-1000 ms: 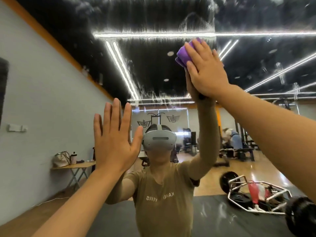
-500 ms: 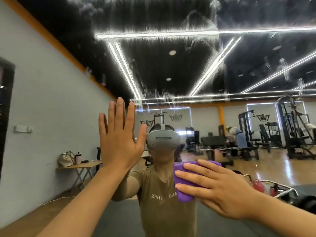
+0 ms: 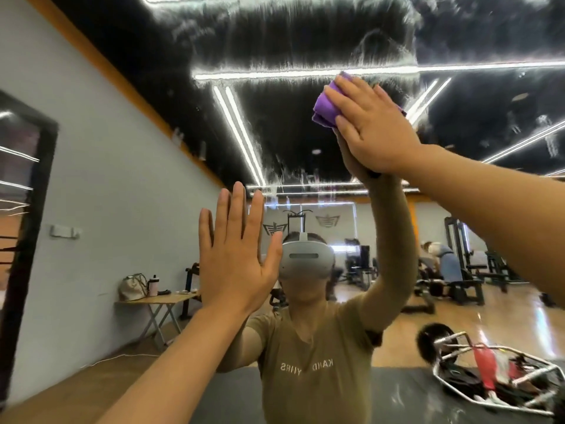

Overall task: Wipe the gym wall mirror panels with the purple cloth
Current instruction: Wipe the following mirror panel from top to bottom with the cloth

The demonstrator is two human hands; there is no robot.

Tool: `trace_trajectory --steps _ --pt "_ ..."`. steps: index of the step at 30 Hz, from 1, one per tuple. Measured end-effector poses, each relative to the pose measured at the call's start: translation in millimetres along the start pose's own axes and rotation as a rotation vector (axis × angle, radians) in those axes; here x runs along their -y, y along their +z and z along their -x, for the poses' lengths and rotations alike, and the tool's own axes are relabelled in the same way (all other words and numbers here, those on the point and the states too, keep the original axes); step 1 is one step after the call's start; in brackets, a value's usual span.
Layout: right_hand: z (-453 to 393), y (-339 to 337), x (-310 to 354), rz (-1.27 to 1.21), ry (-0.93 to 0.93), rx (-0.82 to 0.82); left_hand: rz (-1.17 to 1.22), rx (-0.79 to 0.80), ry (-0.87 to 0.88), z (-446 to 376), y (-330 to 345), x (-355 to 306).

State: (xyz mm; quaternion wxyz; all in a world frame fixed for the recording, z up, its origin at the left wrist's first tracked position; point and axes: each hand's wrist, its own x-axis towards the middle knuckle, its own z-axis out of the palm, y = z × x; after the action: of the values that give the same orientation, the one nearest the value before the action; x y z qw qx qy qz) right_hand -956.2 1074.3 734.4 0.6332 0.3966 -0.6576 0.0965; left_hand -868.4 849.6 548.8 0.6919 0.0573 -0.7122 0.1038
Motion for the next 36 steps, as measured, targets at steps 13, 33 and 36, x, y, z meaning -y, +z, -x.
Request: trace_trajectory --steps 13,33,36 --pt "265 44 103 0.184 -0.685 0.296 0.159 0.072 0.052 1 -12 17" --pt "-9 22 62 -0.027 0.026 -0.027 0.107 0.045 0.123 22 -15 66" --pt "49 31 88 -0.024 -0.116 0.021 0.114 0.043 0.128 22 -13 66"
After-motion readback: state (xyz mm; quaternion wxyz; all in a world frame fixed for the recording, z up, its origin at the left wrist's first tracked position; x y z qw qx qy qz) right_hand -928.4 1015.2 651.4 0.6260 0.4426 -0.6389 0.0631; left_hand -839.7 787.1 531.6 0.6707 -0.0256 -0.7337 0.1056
